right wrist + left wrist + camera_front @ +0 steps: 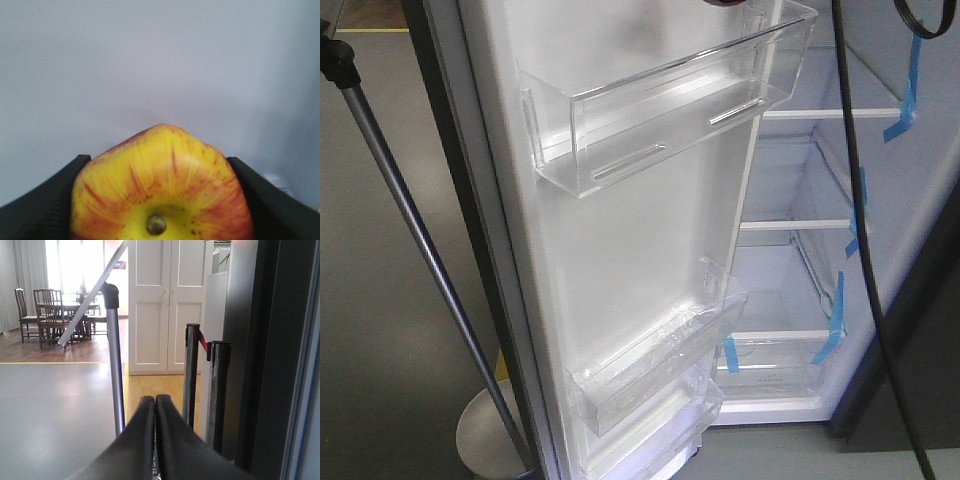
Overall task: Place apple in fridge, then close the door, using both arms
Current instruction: 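Lower the apple into the upper door bin and open the right gripper, then withdraw the right gripper from the door bin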
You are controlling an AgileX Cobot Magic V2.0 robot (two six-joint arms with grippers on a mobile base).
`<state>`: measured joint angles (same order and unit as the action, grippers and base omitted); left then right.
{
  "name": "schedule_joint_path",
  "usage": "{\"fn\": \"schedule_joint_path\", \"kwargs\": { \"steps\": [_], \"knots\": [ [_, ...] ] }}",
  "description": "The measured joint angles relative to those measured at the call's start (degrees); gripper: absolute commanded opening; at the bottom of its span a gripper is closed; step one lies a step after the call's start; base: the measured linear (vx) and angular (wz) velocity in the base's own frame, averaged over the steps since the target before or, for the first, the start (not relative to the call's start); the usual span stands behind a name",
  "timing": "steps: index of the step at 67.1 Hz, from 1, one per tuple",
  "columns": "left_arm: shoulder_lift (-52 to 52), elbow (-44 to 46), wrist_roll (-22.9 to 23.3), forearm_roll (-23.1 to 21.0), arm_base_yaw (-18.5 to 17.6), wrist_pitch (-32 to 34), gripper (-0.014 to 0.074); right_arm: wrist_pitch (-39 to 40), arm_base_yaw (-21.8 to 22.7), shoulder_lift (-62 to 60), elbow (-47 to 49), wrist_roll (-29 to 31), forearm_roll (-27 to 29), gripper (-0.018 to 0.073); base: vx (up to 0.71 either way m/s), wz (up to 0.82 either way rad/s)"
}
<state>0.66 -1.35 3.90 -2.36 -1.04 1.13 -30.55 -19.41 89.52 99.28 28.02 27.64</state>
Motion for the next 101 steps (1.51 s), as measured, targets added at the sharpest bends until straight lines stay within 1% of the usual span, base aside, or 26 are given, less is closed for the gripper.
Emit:
{"fn": "schedule_joint_path", "kwargs": {
  "steps": [10,15,25,30,37,42,47,55,60,65,71,76,80,86,89,101],
  "knots": [
    [0.0,0.0,0.0,0.0,0.0,0.0,-0.0006,0.24,0.0,3.23,1.28,1.21,0.18,0.0312,0.0,0.0],
    [0.0,0.0,0.0,0.0,0.0,0.0,-0.0006,-0.1,0.0,4.37,1.28,1.39,0.24,0.0337,0.0,0.0],
    [0.0,0.0,0.0,0.0,0.0,0.0,-0.0006,-0.79,0.0,5.08,1.28,1.65,0.17,0.0451,0.0,0.0],
    [0.0,0.0,0.0,0.0,0.0,0.0,-0.0006,-1.13,0.0,5.08,1.28,1.65,0.12,0.054,0.0,0.0],
    [0.0,0.0,0.0,0.0,0.0,0.0,-0.0006,-1.49,0.0,5.13,1.28,1.65,0.12,0.0636,0.0,0.0],
    [0.0,0.0,0.0,0.0,0.0,0.0,-0.0006,-2.0,0.0,5.13,1.34,1.65,0.12,0.0683,0.0,0.0],
    [0.0,0.0,0.0,0.0,0.0,0.0,-0.0006,-2.38,0.0,5.13,1.34,1.65,0.12,0.0705,0.0,0.0],
    [0.0,0.0,0.0,0.0,0.0,0.0,-0.0006,-2.84,0.0,4.62,1.34,1.65,0.12,0.0702,0.0,0.0],
    [0.0,0.0,0.0,0.0,0.0,0.0,-0.0006,-4.44,0.0,3.11,1.34,1.46,0.12,0.0694,0.0,0.0],
    [0.0,0.0,0.0,0.0,0.0,0.0,-0.0006,-7.08,0.0,0.7,1.34,1.02,-0.08,0.0682,0.0,0.0],
    [0.0,0.0,0.0,0.0,0.0,0.0,-0.0006,-12.36,0.0,-3.23,1.34,-0.25,-0.84,0.0663,0.0,0.0],
    [0.0,0.0,0.0,0.0,0.0,0.0,-0.0006,-18.54,0.0,-7.28,1.34,-3.83,-2.43,0.0645,0.0,0.0],
    [0.0,0.0,0.0,0.0,0.0,0.0,-0.0006,-22.9,0.0,-10.28,0.76,-8.18,-4.74,0.063,0.0,0.0],
    [0.0,0.0,0.0,0.0,0.0,0.0,-0.0006,-26.8,-0.14,-15.46,-2.95,-12.76,-7.82,0.0608,0.0,0.0],
    [0.0,0.0,0.0,0.0,0.0,0.0,-0.0006,-27.16,-0.37,-18.02,-6.04,-13.57,-8.72,0.0595,0.0,0.0],
    [0.0,0.0,0.0,0.0,0.0,0.0,-0.0006,-23.98,-0.65,-29.61,-22.76,-14.79,-9.66,0.0569,0.0,0.0]
  ]
}}
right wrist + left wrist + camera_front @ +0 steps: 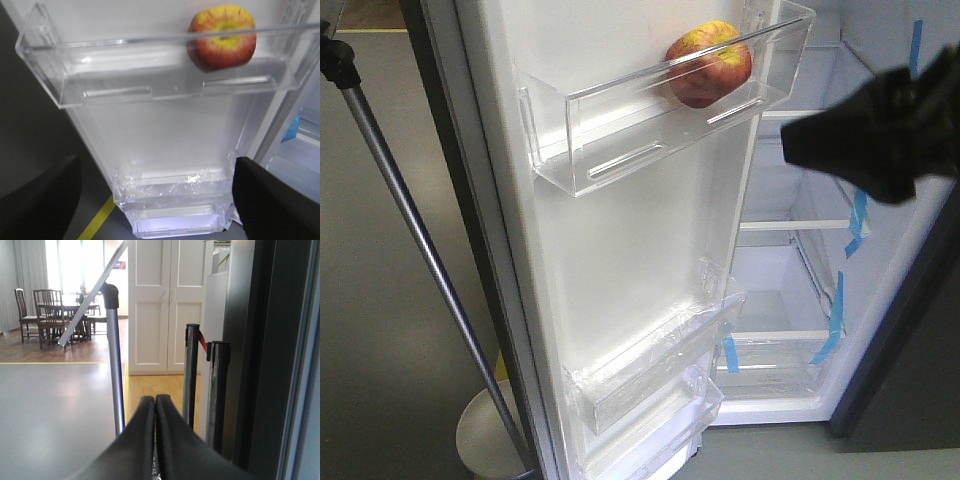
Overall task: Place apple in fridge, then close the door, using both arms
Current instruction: 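Withdraw the right gripper from the door bin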
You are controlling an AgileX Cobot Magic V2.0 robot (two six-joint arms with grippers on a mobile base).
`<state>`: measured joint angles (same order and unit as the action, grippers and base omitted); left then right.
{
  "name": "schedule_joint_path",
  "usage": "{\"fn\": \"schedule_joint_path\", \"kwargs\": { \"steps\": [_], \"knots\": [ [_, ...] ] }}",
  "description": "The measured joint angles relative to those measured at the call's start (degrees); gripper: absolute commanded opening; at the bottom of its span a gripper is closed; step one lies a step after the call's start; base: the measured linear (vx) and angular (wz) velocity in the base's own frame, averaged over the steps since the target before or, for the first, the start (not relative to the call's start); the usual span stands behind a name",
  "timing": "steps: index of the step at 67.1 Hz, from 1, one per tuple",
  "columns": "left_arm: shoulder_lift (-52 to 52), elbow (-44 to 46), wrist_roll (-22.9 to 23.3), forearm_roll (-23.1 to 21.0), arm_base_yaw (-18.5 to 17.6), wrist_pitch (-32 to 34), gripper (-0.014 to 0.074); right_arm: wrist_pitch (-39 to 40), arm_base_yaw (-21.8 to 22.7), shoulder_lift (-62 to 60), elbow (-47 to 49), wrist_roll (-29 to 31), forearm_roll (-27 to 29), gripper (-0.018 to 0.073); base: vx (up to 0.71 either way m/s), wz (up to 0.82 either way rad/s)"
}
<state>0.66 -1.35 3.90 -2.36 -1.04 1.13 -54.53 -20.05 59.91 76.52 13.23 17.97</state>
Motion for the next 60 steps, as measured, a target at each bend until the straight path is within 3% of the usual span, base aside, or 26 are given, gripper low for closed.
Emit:
{"fn": "schedule_joint_path", "kwargs": {
  "steps": [35,60],
  "knots": [
    [0.0,0.0,0.0,0.0,0.0,0.0,-0.0006,3.14,0.0,-30.35,-35.41,-0.2,2.46,0.0569,0.0,0.0],
    [0.0,0.0,0.0,0.0,0.0,0.0,-0.0006,-5.55,0.0,-48.0,-44.44,-1.08,2.52,0.0569,0.0,0.0]
  ]
}}
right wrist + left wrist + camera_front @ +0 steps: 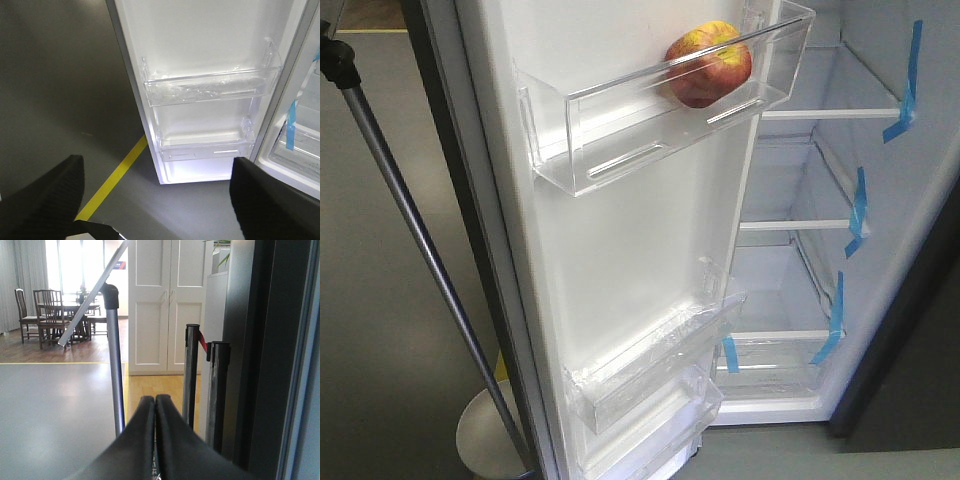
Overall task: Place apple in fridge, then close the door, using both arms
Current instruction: 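Withdraw the right gripper from the door bin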
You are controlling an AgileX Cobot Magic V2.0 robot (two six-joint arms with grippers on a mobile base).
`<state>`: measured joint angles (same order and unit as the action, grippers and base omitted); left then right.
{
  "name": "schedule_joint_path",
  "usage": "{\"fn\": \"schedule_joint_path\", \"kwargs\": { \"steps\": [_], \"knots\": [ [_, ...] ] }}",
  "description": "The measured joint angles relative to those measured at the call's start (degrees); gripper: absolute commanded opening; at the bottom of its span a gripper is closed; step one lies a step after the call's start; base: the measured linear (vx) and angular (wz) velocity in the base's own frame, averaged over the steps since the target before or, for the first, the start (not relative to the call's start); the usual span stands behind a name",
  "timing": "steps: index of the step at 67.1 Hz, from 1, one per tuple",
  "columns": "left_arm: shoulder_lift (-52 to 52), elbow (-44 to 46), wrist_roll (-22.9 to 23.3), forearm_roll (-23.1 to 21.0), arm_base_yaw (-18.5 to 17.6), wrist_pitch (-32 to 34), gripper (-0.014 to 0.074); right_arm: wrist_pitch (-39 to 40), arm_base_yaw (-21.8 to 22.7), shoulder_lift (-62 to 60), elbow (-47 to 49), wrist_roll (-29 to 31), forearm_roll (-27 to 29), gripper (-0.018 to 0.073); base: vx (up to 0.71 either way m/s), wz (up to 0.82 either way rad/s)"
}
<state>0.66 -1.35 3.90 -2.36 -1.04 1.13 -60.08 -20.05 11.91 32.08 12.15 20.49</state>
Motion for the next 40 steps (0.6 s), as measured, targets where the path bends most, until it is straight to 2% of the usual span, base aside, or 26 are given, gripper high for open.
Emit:
{"fn": "schedule_joint_path", "kwargs": {
  "steps": [17,33,40],
  "knots": [
    [0.0,0.0,0.0,0.0,0.0,0.0,-0.0006,-4.4,0.0,-5.06,-3.01,-1.96,-1.14,0.0569,0.0,0.0],
    [0.0,0.0,0.0,0.0,0.0,0.38,-0.0006,-5.25,0.0,-5.41,-3.1,-2.08,-1.14,0.0569,0.0,0.0],
    [0.0,0.0,1.61,-1.21,0.0,1.2,-0.0006,-5.61,0.0,-5.41,-3.1,-2.08,-1.14,0.0569,0.0,0.0]
  ]
}}
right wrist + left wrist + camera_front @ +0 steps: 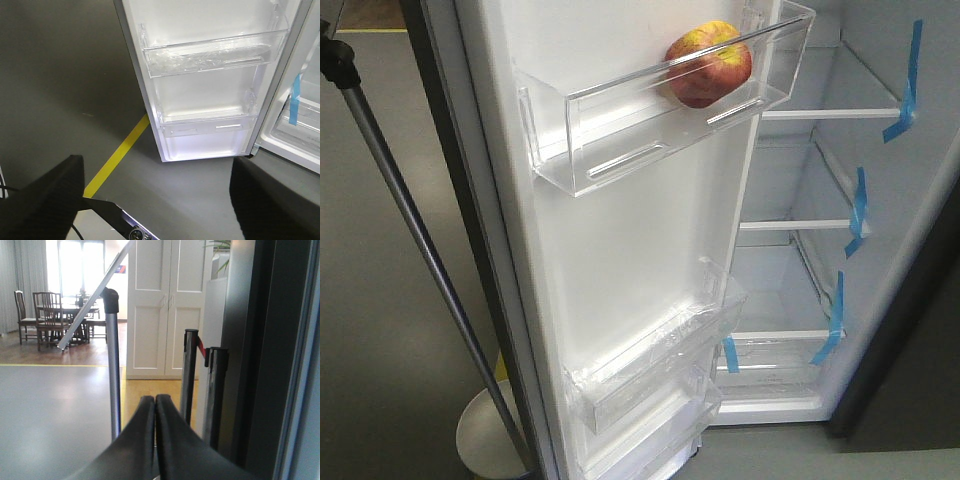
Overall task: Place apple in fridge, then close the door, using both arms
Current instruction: 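Withdraw the right gripper from the door bin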
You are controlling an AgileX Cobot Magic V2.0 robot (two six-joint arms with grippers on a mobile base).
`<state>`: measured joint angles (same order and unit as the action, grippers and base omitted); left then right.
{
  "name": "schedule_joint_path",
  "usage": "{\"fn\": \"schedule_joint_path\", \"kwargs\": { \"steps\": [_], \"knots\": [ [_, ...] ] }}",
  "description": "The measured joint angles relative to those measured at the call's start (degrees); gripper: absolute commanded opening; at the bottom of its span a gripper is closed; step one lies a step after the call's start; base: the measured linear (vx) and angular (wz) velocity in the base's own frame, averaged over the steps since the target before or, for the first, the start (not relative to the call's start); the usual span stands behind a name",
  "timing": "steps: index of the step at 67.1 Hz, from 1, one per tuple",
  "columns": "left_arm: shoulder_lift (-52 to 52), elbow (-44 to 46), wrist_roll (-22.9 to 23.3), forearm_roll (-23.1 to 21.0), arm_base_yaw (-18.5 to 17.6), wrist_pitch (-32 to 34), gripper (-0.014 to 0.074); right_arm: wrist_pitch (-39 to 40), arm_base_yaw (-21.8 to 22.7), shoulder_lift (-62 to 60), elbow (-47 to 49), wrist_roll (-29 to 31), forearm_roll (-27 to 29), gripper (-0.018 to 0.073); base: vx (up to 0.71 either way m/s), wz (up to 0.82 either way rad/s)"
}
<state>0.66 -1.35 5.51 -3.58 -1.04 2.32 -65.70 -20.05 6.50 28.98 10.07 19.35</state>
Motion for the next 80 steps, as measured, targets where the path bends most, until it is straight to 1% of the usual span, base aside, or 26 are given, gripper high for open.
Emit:
{"fn": "schedule_joint_path", "kwargs": {
  "steps": [6,13,20,29,38,45,60,76,80],
  "knots": [
    [0.0,0.0,1.91,-1.51,0.0,0.01,-0.0006,-0.19,0.0,0.0,0.0,0.0,0.0,0.0569,0.0,0.0],
    [0.0,1.35,3.21,-2.13,0.0,-0.34,-0.0006,-0.2,0.0,0.0,0.0,0.0,0.0,0.0569,0.0,0.0],
    [-0.51,5.15,3.58,-2.19,0.0,-0.9,-0.0006,-0.2,0.0,0.0,0.0,0.0,0.0,0.0569,0.0,0.0],
    [-6.41,12.84,3.71,-1.87,0.0,-3.48,-0.0006,-0.2,0.0,0.0,0.0,0.0,0.0,0.0569,0.0,0.0],
    [-15.72,21.92,3.71,1.06,0.0,-9.74,-0.0006,-0.25,0.0,0.0,0.0,0.0,0.0,0.0569,0.0,0.0],
    [-24.19,28.5,3.01,3.58,0.0,-16.6,-0.0006,-0.25,0.0,0.0,0.0,0.0,0.0,0.0569,0.0,0.0],
    [-41.9,42.35,-0.82,4.28,0.0,-29.62,-0.0006,-0.25,0.0,0.0,0.0,0.0,0.0,0.0569,0.0,0.0],
    [-60.18,55.85,-1.64,4.28,0.0,-42.28,-0.0006,-0.25,0.0,0.0,0.0,0.0,0.0,0.0569,0.0,0.0],
    [-64.36,58.42,-1.64,4.28,0.0,-43.81,-0.0006,-0.25,0.0,0.0,0.0,0.0,0.0,0.0569,0.0,0.0]
  ]
}}
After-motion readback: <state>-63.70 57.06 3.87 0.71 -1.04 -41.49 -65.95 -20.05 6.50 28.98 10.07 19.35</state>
